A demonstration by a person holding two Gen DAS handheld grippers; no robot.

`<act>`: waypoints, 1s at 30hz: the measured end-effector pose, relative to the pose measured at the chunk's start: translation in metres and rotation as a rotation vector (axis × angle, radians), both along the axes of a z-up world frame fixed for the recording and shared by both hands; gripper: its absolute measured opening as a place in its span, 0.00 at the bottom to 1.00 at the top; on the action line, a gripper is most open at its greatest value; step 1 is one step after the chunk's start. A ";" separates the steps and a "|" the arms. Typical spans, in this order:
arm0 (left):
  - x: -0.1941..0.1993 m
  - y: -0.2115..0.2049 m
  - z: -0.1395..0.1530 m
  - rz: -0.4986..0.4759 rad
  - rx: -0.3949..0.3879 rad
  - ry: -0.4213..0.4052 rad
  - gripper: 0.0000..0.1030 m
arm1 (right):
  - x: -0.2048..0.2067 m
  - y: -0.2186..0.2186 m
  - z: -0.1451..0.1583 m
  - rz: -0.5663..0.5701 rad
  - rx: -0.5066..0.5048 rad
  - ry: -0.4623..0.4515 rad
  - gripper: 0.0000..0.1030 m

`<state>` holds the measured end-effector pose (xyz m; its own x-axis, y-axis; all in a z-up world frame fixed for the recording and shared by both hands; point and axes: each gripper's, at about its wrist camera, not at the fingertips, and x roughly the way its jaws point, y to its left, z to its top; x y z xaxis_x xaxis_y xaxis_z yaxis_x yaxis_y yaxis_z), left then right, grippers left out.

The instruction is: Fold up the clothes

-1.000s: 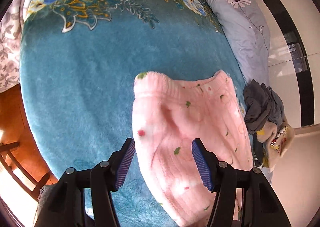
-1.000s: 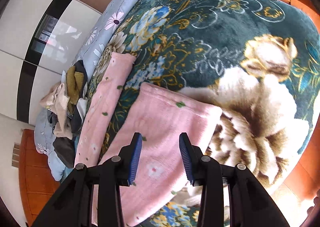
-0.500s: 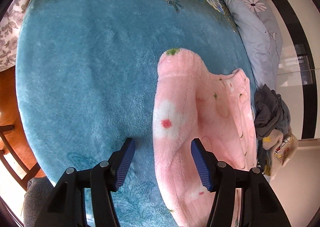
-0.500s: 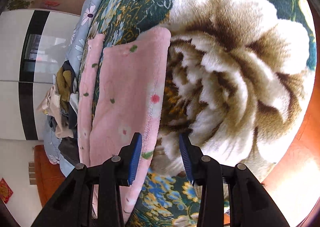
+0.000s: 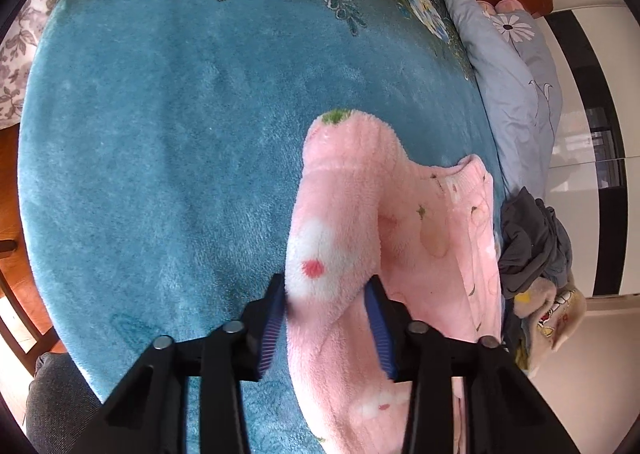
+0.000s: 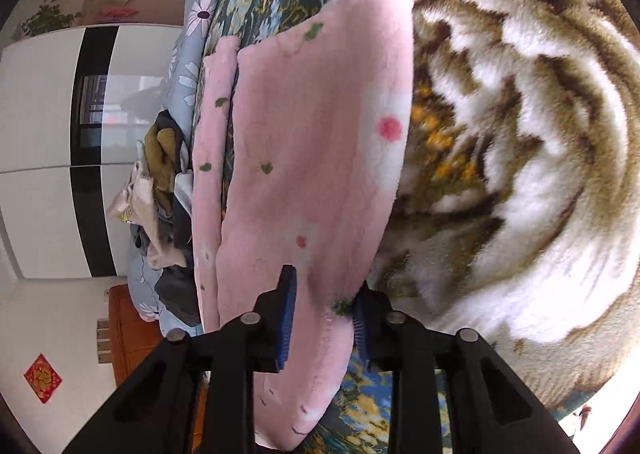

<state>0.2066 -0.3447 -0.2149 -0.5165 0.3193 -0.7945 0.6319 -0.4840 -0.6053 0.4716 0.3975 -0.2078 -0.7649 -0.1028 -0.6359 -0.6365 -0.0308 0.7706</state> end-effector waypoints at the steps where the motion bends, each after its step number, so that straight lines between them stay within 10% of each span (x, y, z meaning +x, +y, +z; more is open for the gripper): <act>1: -0.001 0.000 0.001 -0.001 -0.003 -0.006 0.18 | -0.003 -0.001 0.000 0.002 0.001 -0.008 0.15; 22: -0.058 0.013 0.108 0.001 0.090 0.234 0.07 | -0.093 0.048 0.094 -0.063 0.050 0.323 0.05; 30: -0.096 0.037 0.119 -0.068 0.092 0.171 0.07 | -0.123 0.076 0.111 -0.012 0.109 0.247 0.05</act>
